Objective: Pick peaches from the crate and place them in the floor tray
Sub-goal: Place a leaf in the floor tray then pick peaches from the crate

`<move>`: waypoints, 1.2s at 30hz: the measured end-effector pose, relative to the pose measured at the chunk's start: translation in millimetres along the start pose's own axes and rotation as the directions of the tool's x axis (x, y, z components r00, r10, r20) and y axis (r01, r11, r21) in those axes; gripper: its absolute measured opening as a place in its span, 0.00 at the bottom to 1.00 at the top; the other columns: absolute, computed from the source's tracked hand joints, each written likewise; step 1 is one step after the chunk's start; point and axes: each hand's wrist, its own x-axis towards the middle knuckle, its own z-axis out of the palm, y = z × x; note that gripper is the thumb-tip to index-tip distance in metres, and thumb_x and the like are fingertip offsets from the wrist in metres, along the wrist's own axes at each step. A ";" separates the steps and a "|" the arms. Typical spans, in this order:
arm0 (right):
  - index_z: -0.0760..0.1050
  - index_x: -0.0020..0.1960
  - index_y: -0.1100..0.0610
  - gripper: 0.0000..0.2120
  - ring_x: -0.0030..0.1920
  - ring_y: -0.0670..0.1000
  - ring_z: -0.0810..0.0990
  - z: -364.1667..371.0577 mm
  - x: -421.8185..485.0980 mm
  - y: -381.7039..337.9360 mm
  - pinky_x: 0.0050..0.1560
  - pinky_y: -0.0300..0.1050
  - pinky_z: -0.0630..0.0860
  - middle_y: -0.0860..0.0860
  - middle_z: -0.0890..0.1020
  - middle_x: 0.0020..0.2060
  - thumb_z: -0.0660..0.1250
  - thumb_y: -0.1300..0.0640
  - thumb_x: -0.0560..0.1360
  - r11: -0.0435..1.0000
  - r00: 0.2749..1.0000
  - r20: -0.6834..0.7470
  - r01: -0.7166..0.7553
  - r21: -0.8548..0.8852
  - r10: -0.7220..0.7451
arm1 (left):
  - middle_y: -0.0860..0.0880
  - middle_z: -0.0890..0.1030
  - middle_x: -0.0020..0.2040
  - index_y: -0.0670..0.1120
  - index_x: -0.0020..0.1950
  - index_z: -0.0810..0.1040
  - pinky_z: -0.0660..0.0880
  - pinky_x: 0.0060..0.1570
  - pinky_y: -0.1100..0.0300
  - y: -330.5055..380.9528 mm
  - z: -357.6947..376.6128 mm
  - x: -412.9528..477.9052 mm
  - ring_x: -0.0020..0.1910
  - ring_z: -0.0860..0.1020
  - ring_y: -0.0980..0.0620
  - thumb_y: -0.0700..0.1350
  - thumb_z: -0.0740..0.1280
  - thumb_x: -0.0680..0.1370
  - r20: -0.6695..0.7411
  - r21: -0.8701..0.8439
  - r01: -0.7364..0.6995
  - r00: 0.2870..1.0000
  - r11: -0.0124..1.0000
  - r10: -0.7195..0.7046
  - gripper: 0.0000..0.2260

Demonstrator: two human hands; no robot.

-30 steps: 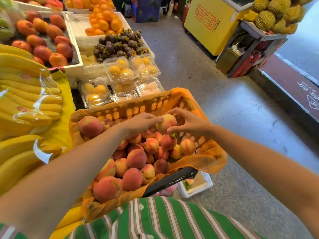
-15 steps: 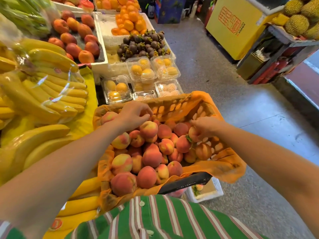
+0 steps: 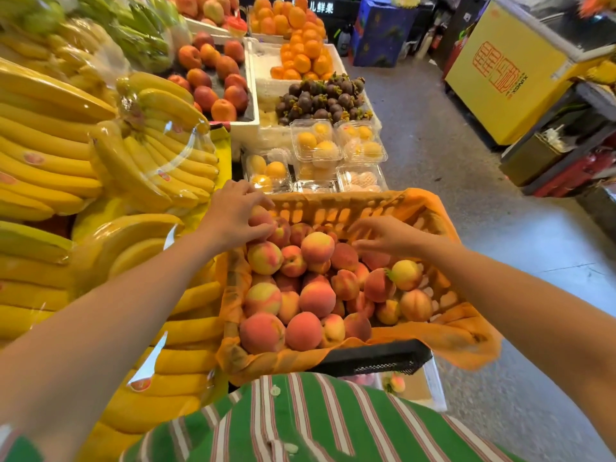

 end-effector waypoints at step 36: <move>0.76 0.62 0.61 0.16 0.61 0.55 0.74 -11.4 -83.2 58.5 0.64 0.50 0.67 0.57 0.78 0.57 0.63 0.54 0.79 0.916 0.774 -0.514 -0.208 0.344 0.369 | 0.51 0.73 0.54 0.47 0.65 0.70 0.71 0.51 0.57 137.1 69.3 44.7 0.55 0.74 0.50 0.56 0.77 0.67 0.343 -0.483 -0.017 0.916 0.875 0.208 0.32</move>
